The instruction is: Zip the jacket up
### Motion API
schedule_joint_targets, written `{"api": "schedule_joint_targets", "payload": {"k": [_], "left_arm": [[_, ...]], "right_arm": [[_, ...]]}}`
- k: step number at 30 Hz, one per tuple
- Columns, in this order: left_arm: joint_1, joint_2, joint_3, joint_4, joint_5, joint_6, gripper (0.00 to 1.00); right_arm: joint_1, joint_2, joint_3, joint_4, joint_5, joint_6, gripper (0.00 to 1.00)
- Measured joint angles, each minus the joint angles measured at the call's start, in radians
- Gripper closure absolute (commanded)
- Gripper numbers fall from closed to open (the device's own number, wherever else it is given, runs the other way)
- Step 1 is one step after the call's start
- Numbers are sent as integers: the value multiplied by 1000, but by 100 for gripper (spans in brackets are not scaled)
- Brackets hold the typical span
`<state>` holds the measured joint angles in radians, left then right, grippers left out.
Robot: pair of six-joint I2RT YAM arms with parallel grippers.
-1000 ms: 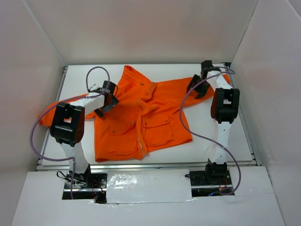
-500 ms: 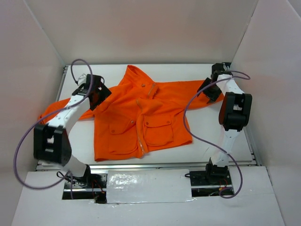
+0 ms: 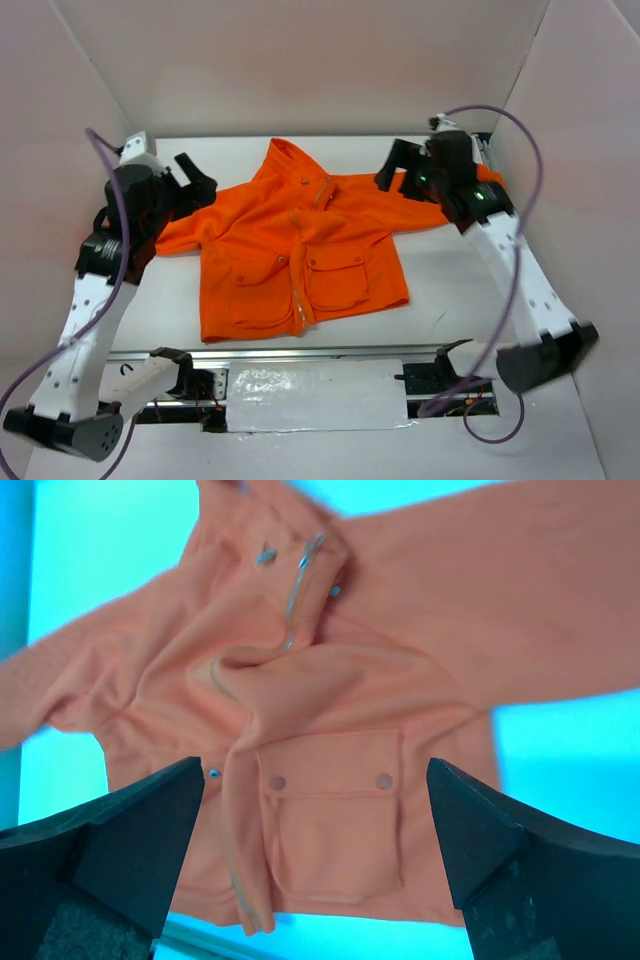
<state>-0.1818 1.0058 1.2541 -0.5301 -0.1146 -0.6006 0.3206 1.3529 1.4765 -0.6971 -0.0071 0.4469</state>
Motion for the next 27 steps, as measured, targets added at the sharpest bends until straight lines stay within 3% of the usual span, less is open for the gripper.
{"api": "schedule_joint_targets", "payload": {"k": [6,12,16,27], "left_arm": [[1,-216,18,-182,-237,45,1],[2,-386,16,-303,-333,53,1],[2,-438,12,-375,-373,71,1],[2,-467,-37,-438,-410,82,1]], "right_arm": [[-24,-472,-156,-27,135,-9,0],[26,-864,-268,-35,200,4,0],[50,-941,-273,-39,223,6,0],[145,-941,-293,-96,334,13,0]]}}
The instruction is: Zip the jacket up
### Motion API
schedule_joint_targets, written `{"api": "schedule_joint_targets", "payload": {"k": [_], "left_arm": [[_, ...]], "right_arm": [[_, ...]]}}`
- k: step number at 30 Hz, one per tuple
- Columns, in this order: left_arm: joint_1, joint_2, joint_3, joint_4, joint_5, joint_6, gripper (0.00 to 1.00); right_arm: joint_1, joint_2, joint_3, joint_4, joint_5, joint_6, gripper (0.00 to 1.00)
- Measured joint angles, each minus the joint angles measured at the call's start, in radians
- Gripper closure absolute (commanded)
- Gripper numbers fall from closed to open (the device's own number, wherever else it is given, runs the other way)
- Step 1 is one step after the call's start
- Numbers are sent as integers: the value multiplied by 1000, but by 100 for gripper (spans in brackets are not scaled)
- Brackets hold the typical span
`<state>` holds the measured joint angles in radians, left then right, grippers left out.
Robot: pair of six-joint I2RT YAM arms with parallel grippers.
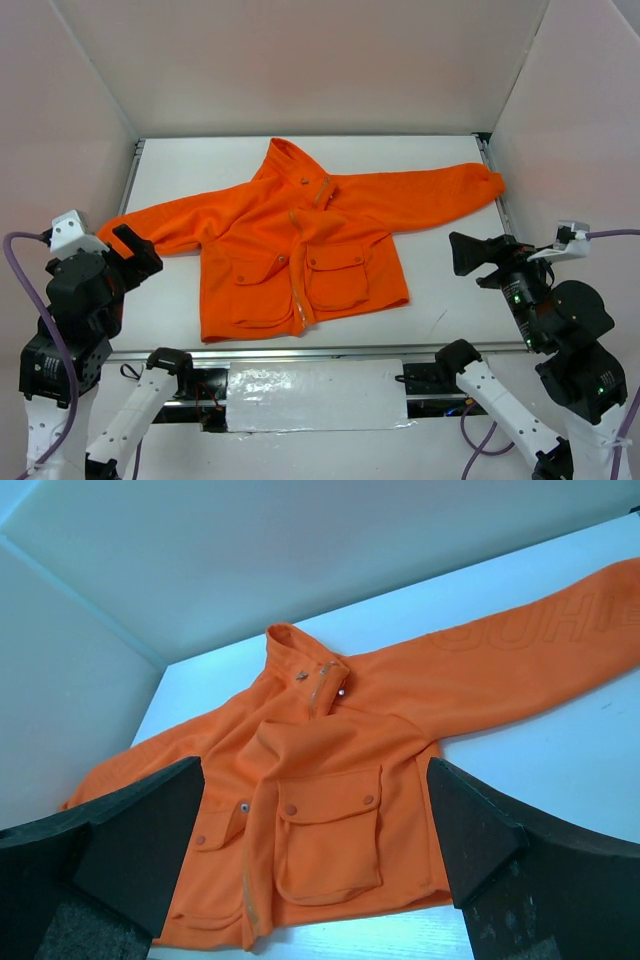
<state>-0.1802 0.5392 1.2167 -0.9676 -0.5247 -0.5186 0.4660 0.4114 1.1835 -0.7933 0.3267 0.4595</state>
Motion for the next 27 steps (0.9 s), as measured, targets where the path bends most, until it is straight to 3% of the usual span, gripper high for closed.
{"api": "schedule_joint_targets", "payload": {"k": [27], "left_arm": [[0,-49,-161,53,40,-8,1]], "right_arm": [[3,5,-73,-1,33,15,0]]}}
